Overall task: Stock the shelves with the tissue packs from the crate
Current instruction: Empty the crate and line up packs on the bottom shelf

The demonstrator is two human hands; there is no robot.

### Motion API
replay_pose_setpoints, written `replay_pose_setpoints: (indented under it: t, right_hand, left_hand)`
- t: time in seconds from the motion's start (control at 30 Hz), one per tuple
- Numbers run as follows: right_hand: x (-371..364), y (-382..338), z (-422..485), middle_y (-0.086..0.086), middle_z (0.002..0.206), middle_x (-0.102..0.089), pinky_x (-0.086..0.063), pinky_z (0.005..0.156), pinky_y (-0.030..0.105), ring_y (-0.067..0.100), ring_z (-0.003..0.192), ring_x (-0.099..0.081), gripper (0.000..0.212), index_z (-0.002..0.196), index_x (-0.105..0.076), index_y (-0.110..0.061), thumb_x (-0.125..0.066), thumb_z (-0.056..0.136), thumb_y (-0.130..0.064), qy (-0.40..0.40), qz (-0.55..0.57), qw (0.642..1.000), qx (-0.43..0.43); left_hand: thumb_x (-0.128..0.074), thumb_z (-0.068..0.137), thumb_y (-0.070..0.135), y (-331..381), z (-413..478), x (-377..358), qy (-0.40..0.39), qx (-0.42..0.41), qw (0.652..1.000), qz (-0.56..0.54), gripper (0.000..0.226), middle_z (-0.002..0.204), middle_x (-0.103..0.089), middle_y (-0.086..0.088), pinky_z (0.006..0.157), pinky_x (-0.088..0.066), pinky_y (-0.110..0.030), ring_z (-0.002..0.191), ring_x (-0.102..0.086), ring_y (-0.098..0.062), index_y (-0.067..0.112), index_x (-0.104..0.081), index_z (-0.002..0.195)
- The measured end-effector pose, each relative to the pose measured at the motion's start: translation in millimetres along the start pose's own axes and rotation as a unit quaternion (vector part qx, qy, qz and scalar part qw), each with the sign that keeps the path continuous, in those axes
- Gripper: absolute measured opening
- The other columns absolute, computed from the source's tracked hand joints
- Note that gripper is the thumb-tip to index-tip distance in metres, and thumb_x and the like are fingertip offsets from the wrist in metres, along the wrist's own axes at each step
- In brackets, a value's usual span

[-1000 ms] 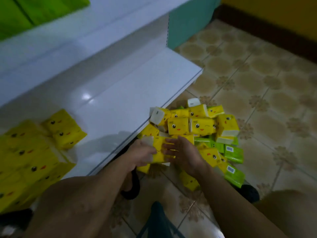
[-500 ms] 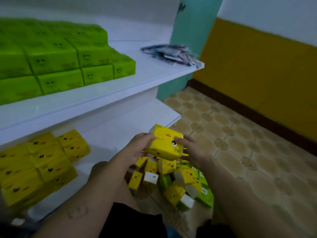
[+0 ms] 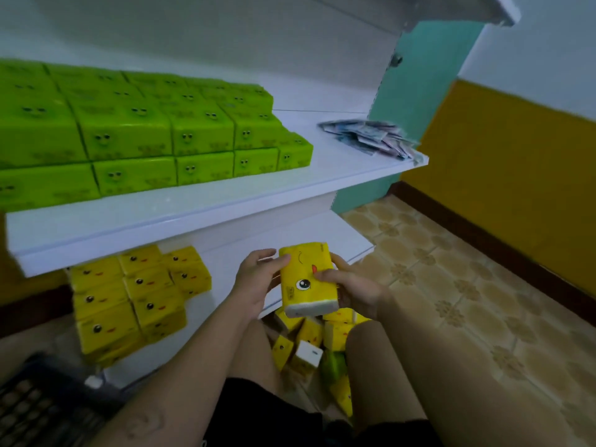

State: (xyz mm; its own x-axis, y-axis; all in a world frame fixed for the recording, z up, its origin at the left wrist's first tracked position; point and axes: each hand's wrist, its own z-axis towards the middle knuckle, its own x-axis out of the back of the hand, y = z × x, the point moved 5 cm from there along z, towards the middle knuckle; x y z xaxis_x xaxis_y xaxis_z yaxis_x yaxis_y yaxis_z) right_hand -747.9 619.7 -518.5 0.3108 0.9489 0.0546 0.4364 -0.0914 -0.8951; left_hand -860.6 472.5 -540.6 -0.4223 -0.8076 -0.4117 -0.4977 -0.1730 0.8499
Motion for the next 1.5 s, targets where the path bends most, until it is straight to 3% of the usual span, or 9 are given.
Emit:
replay_pose_setpoints:
  t: [0.2, 0.5, 0.7, 0.83, 1.0, 1.13, 1.23, 1.33, 1.5]
  right_hand:
    - [-26.3, 2.2, 26.8, 0.012, 0.116, -0.066, -0.057, 0.077, 0.044, 0.029, 0.097, -0.068, 0.051, 0.131, -0.047, -0.022, -0.069, 0.085, -0.020, 0.032, 0.078, 0.996, 0.011]
    - [-30.5, 21.8, 29.7, 0.017, 0.118, -0.065, -0.056, 0.070, 0.041, 0.034, 0.100, -0.067, 0.055, 0.127, -0.053, -0.010, -0.070, 0.083, -0.038, 0.027, 0.153, 0.988, 0.000]
    - [0.0, 24.9, 31.4, 0.016, 0.115, -0.062, -0.057, 0.069, 0.038, 0.032, 0.097, -0.066, 0.050, 0.127, -0.047, -0.014, -0.070, 0.085, -0.032, 0.030, 0.161, 0.986, 0.010]
    - [16.5, 28.1, 58.2, 0.019, 0.115, -0.062, -0.060, 0.068, 0.040, 0.035, 0.097, -0.067, 0.043, 0.122, -0.049, -0.011, -0.069, 0.086, -0.024, 0.054, 0.180, 0.982, -0.005]
    - [21.3, 47.9, 111.5, 0.018, 0.114, -0.061, -0.057, 0.056, 0.033, 0.033, 0.094, -0.067, 0.044, 0.118, -0.048, -0.009, -0.071, 0.084, -0.023, 0.088, 0.173, 0.980, -0.049]
    - [1.4, 69.7, 163.6, 0.016, 0.112, -0.060, -0.060, 0.061, 0.039, 0.029, 0.091, -0.065, 0.046, 0.118, -0.048, -0.011, -0.073, 0.082, -0.025, 0.061, 0.153, 0.982, -0.089]
    - [-16.3, 88.7, 202.2, 0.014, 0.122, -0.058, -0.057, 0.081, 0.042, 0.030, 0.104, -0.062, 0.057, 0.130, -0.047, -0.013, -0.072, 0.082, -0.029, 0.034, 0.081, 0.989, -0.120]
    - [-20.9, 79.4, 218.2, 0.010, 0.145, -0.033, -0.039, 0.090, 0.029, 0.028, 0.126, -0.046, 0.071, 0.147, -0.030, -0.020, -0.064, 0.087, -0.038, -0.002, -0.212, 0.975, -0.058]
    - [-24.0, 54.3, 224.9, -0.015, 0.113, -0.031, -0.035, 0.080, 0.018, 0.007, 0.104, -0.047, 0.050, 0.135, -0.037, -0.041, -0.056, 0.089, -0.047, -0.127, -0.305, 0.943, 0.049]
  left_hand:
    - [-0.075, 0.084, 0.028, -4.2, -21.6, 41.3, 0.064, 0.032, 0.993, 0.091, 0.044, 0.120, -0.062, -0.006, 0.087, -0.055, -0.045, 0.107, -0.062, -0.024, 0.018, -0.056, 0.122]
    - [-0.072, 0.084, 0.019, 0.6, -33.2, 17.0, 0.054, 0.021, 0.992, 0.116, 0.026, 0.094, -0.070, -0.009, 0.055, -0.049, -0.025, 0.078, -0.065, -0.020, 0.017, -0.064, 0.109]
    - [-0.078, 0.080, 0.023, 5.7, -10.8, 1.6, 0.119, -0.046, 0.977, 0.173, 0.020, 0.097, -0.073, -0.011, 0.079, -0.054, -0.041, 0.095, -0.068, -0.031, 0.015, -0.068, 0.094]
    - [-0.081, 0.078, 0.020, 6.5, 23.3, -13.5, 0.096, -0.071, 0.953, 0.279, 0.035, 0.118, -0.064, -0.004, 0.087, -0.055, -0.042, 0.101, -0.065, -0.023, 0.021, -0.064, 0.109]
    - [-0.088, 0.061, 0.043, -19.0, 75.1, -19.5, 0.001, -0.062, 0.807, 0.587, 0.109, 0.148, -0.028, 0.003, 0.107, -0.034, -0.032, 0.136, -0.030, -0.020, 0.033, -0.025, 0.149]
    - [-0.080, 0.057, 0.065, -45.5, 121.2, -2.6, -0.002, -0.048, 0.685, 0.727, 0.128, 0.150, -0.024, 0.001, 0.107, -0.035, -0.045, 0.139, -0.023, -0.023, 0.037, 0.001, 0.152]
    - [-0.077, 0.059, 0.065, -69.7, 166.0, 31.5, 0.014, 0.003, 0.659, 0.752, 0.127, 0.143, -0.028, -0.002, 0.100, -0.039, -0.050, 0.133, -0.032, -0.028, 0.041, 0.007, 0.150]
    - [-0.063, 0.066, 0.064, -105.1, 208.3, 80.0, 0.010, 0.064, 0.646, 0.760, 0.113, 0.139, -0.033, -0.008, 0.097, -0.041, -0.051, 0.126, -0.039, -0.033, 0.042, 0.008, 0.151]
    - [-0.040, 0.063, 0.077, -152.6, 255.2, 158.1, 0.026, 0.127, 0.583, 0.802, 0.111, 0.147, -0.033, -0.013, 0.099, -0.040, -0.045, 0.129, -0.039, -0.033, 0.035, 0.018, 0.148]
